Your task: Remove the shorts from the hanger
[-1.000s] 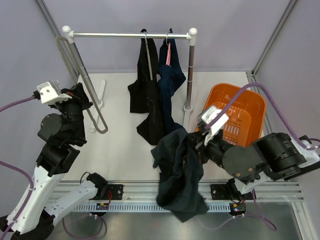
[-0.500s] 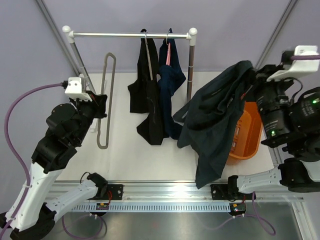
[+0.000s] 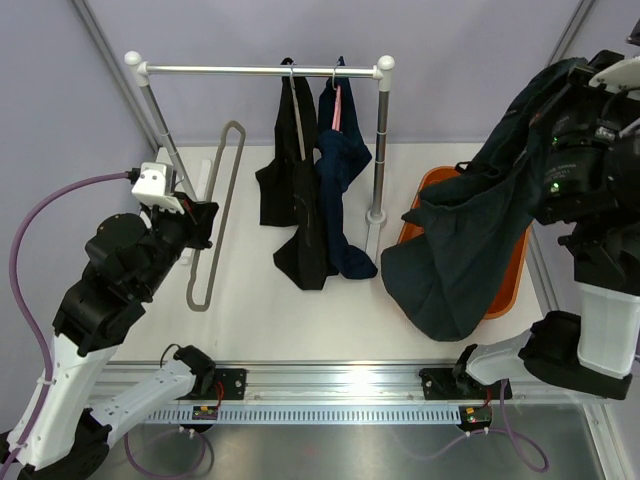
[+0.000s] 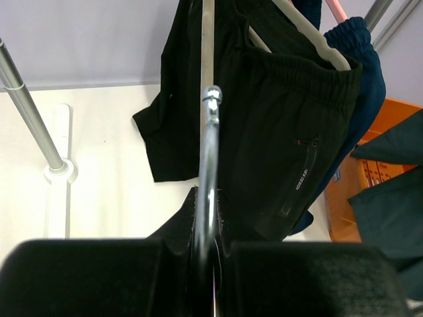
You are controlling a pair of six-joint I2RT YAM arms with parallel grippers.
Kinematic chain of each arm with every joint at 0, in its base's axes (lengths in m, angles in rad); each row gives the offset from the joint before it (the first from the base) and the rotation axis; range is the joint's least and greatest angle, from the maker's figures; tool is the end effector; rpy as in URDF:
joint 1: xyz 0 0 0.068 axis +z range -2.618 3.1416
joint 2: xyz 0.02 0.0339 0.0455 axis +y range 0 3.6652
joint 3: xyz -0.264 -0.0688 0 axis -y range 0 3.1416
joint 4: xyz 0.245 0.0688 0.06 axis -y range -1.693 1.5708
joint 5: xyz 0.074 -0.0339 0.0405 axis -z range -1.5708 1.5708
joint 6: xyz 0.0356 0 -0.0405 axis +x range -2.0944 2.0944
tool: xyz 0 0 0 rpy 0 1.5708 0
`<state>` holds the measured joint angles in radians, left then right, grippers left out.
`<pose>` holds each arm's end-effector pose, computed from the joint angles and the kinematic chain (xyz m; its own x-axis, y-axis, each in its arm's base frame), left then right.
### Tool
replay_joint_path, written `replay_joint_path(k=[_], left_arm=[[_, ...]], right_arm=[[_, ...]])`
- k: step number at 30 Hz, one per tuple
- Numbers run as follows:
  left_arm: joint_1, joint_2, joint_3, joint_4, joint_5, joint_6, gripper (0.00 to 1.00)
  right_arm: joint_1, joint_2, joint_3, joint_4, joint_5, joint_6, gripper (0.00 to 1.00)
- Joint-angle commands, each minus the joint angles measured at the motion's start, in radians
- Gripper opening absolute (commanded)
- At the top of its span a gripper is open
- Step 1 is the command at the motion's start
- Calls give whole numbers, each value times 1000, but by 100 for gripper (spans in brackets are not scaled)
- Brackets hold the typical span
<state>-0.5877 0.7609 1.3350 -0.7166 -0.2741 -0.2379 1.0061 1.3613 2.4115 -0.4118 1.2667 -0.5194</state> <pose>0.0962 -0.0525 0.4636 -0.1881 -0.1473 -0.9710 0.2742 0.9415 -0.1959 0.0838 0.0687 0.6646 0.1989 0.0362 -0.9794 0.2947 0.9509 0.0950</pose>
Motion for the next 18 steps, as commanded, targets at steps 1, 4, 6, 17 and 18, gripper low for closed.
replay_joint_path(k=[1,4,6,17,18], left_arm=[[3,-11,12,37,39,14,0],[3,-9,12,32,55,15,0],[3,-6,16,28,56,17,0],[3,-22,-26,11,35,34,0],[3,-23,-30,11,36,34,0]], right_arm=[[-145,90,115,-277,-158,178,0],[-345,134,224,-477,-344,416,0],[-446,163,225,-499,-390,469,0],[-922,289,58,-670,-981,918,0],[-940,315,87,-721,-1035,929,0]])
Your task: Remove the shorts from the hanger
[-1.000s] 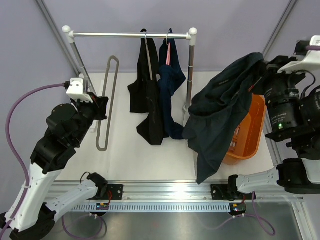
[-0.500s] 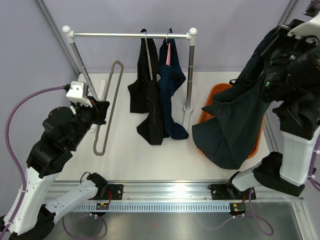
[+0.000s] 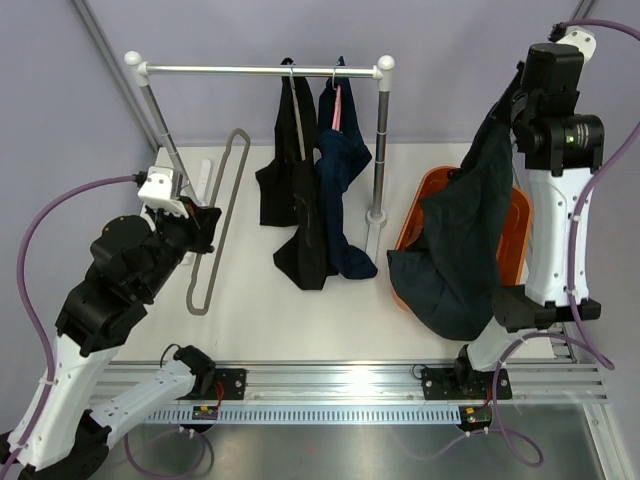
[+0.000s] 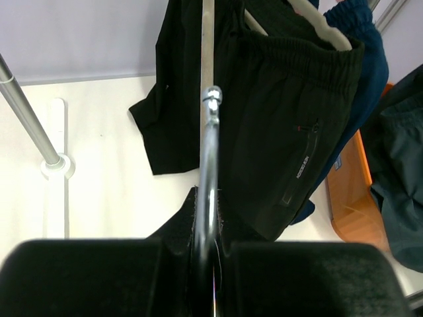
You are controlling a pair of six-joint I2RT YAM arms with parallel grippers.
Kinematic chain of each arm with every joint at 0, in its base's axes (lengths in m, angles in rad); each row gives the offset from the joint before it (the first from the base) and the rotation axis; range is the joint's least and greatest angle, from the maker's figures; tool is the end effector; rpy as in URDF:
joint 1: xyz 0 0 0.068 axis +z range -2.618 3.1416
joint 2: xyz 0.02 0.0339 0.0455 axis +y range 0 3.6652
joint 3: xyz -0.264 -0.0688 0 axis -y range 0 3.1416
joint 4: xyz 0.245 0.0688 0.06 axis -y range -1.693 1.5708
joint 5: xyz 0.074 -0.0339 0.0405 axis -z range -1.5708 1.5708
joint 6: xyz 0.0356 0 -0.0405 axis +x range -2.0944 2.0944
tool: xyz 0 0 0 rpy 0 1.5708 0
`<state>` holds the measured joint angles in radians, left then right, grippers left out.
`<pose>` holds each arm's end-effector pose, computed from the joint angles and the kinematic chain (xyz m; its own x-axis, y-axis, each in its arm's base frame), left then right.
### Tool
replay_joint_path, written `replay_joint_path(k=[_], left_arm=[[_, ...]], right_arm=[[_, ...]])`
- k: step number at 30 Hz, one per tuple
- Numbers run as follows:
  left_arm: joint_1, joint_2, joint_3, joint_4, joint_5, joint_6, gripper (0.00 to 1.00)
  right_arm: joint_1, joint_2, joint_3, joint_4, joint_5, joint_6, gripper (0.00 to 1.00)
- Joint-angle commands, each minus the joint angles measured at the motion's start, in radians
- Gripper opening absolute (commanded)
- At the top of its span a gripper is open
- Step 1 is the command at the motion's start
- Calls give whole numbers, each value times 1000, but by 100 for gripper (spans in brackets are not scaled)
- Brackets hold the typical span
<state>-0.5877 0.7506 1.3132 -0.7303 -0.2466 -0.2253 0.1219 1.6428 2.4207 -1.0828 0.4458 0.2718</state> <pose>0.0957 -0.0533 0.4569 -0.2108 -0.1199 -0.9702 0.2978 0.9374 -0.1805 0.2725 0.0179 0.5596 -0.2069 0.2187 -0.9536 0.3676 0.9207 0.1314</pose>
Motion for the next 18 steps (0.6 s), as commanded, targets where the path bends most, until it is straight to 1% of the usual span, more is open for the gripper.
replay_joint_path(k=[1,2,4,5,6,7,8,9,10,11,13,15,16,18], left_arm=[[3,-11,-14,26,12,21,0],[3,-11,-17,29,13,20,0],[3,-11,-29,37,17,17,0],[3,-11,-34,38,18,15,0],[3,-11,-38,42,20,15,0],[3,-10,-42,42,20,15,0],[3,-7,-45,40,23,14,0],[3,-5,-43,32,24,14,0],[3,-4,-45,31,23,15,0],[3,-4,-46,28,21,17,0],[3,-2,-48,25,18,20,0],[3,4,-49,20,17,20,0],[3,6,-49,20,13,20,0],[3,18,-49,11,7,18,0]], right_arm=[[-83,73,99,-71,-231,147,0],[-85,81,94,-80,-239,148,0],[-91,56,19,-49,-234,159,0],[-100,34,-111,-17,-248,168,0],[-113,16,-186,56,-307,185,0],[-134,-16,-254,93,-343,202,0],[-180,-26,-379,127,-369,234,0],[-194,-34,-437,186,-413,247,0],[-206,-34,-480,211,-427,257,0],[-214,-29,-558,231,-439,270,0],[-225,-21,-623,279,-462,279,0],[-223,-23,-724,329,-476,294,0],[-223,-35,-785,348,-478,305,0],[-223,-57,-854,408,-481,320,0]])
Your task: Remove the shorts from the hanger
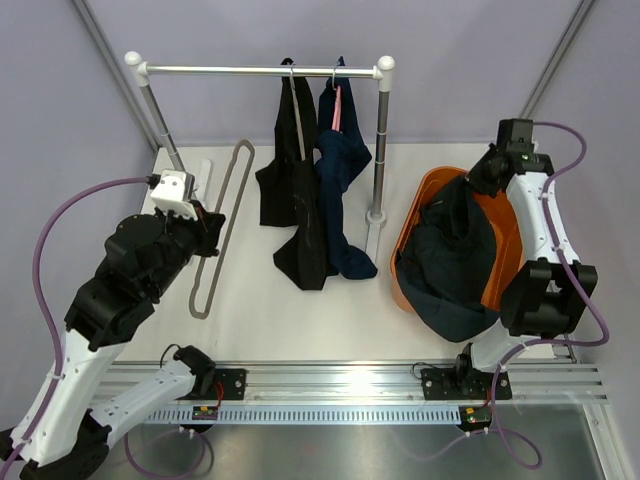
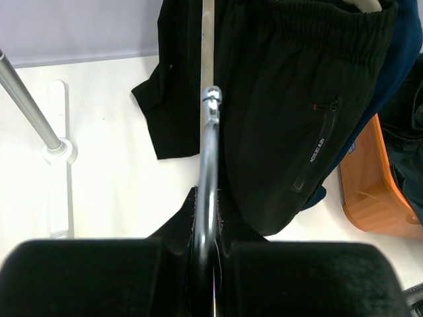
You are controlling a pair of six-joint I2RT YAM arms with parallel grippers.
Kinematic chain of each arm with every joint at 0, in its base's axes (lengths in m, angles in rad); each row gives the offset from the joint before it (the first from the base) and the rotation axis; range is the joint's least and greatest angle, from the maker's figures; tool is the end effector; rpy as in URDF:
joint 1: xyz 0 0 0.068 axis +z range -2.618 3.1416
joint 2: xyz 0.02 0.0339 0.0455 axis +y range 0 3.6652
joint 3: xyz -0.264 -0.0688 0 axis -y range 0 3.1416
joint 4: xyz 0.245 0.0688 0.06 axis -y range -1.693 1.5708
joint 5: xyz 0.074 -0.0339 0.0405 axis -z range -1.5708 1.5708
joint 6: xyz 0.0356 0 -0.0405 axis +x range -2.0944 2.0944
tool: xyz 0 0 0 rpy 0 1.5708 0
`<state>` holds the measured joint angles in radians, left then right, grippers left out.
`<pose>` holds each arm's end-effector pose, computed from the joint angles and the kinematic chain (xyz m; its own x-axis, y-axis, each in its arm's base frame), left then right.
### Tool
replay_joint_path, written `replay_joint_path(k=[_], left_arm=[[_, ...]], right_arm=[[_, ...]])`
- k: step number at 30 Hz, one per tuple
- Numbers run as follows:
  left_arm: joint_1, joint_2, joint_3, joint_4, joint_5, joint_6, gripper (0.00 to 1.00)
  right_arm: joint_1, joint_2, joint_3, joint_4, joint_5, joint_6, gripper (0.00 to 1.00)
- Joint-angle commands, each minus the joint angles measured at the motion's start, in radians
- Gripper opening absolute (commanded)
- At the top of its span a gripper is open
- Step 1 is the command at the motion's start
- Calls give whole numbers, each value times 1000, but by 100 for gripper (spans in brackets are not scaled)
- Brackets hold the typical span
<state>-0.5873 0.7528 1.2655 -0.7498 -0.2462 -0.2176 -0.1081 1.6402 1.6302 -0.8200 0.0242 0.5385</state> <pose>0.1021 -0.0576 0.4410 -0.2644 -0.0755 -0.9615 0.2900 0.9446 -0.1540 0.3557 -0.0395 0.3535 -0.5662 0.5772 -0.5885 0.4828 0.8109 0.3308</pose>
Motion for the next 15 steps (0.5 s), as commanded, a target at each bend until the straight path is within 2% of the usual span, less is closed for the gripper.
replay_joint_path(k=[1,4,7,10,11,13,14,15], left_arm=[[3,22,0,27,2,8,0],[3,52,15,-2,-13,-3,0],[3,77,28,-31,-27,-11,0],[3,106,43,-52,-48,-11,0],[3,117,51,-71,-70,-9,0],[4,161,90,-109,-88,-2,0],[3,177,106,-120,-97,0,0],[4,193,121,-132,-99,6,0]], right_arm=[[7,-80,-129,166,-66,67,0],[7,-124,-232,222,-66,81,0],[7,-158,-324,272,-70,87,14],[7,-197,-386,300,-107,87,46],[7,-218,-403,312,-115,87,63],[7,-288,-443,318,-103,84,76],[7,-316,-451,317,-92,81,87],[7,-368,-464,315,-90,74,92]])
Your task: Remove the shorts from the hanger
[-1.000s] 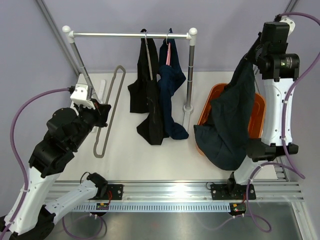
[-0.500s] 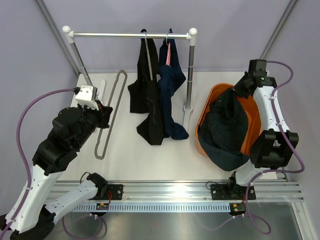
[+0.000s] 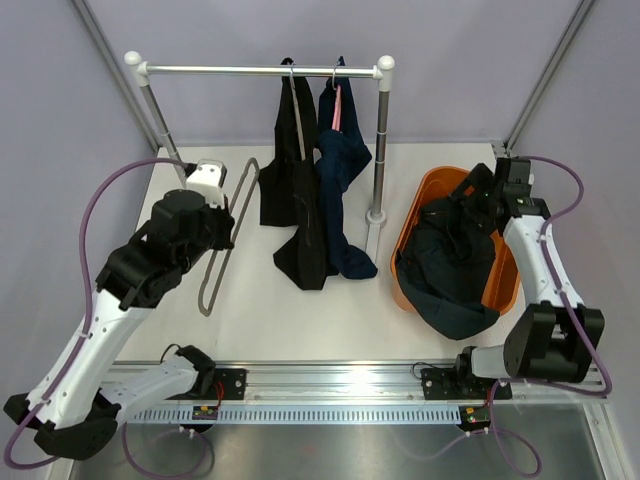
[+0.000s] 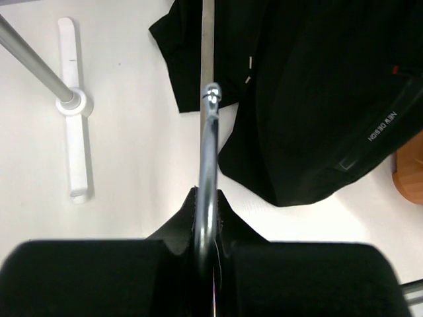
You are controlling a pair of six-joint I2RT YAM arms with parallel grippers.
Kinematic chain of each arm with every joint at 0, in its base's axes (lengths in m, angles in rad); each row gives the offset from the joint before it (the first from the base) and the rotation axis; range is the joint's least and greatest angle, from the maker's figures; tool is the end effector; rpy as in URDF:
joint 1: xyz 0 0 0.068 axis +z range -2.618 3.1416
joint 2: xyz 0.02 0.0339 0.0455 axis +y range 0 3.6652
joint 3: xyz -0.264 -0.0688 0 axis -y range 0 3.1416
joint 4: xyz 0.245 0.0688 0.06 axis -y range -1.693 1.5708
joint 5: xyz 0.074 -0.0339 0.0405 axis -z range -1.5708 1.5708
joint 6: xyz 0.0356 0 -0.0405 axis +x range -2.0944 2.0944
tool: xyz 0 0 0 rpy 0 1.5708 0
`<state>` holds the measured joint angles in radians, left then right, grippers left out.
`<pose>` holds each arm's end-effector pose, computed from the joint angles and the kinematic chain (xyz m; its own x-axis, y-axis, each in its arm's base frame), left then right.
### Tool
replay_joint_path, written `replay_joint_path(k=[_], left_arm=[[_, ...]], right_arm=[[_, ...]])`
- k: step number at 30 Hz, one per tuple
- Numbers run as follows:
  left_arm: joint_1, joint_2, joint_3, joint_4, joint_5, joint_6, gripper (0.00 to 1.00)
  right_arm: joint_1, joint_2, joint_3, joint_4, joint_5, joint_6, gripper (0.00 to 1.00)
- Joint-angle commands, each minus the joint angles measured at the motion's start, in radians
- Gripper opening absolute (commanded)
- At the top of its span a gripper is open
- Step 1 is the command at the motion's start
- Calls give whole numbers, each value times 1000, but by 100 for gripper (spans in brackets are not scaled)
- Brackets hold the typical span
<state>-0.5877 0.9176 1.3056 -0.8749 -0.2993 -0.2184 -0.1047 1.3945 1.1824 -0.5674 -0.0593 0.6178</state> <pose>0.1382 -0.0795 0.4208 -0.4479 0.0497 -0.8927 0.2211 0.9736 -0.0568 0.3023 -0.0296 0.3035 -0.5337 0.6375 -0.5557 0.4558 0.7703 0.4460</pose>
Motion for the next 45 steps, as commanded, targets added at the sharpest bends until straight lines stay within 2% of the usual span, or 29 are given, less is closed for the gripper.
replay_joint_path(k=[1,6,9,12,13,19,25,33,38,45], left_arm=[[6,59,110,-24,-49,8,0],[61,150,194,-45,-6,27,0],[162,207,257,-33,183,39,0],[262,253,316,-19,311,59,0],[281,262,328,-4,398,65,0],[382,417,500,-35,606,131,0],[453,506,621,-27,657,129,0],[476,569,716,16,677,120,0],[476,616,784,16,629,105,0],[476,684,828,105,551,45,0]], right_arm=[[3,-147,-21,61,-8,-7,95],[5,-310,-56,51,-56,-26,99],[5,-391,-88,60,-96,-30,99],[7,-448,-113,69,-154,-41,99],[7,-459,-116,67,-175,-43,100],[8,-519,-133,84,-249,-67,99],[11,-560,-135,77,-277,-95,99],[13,-617,-138,87,-323,-87,99],[14,-617,-136,90,-339,-84,99],[14,-626,-139,101,-359,-81,100]])
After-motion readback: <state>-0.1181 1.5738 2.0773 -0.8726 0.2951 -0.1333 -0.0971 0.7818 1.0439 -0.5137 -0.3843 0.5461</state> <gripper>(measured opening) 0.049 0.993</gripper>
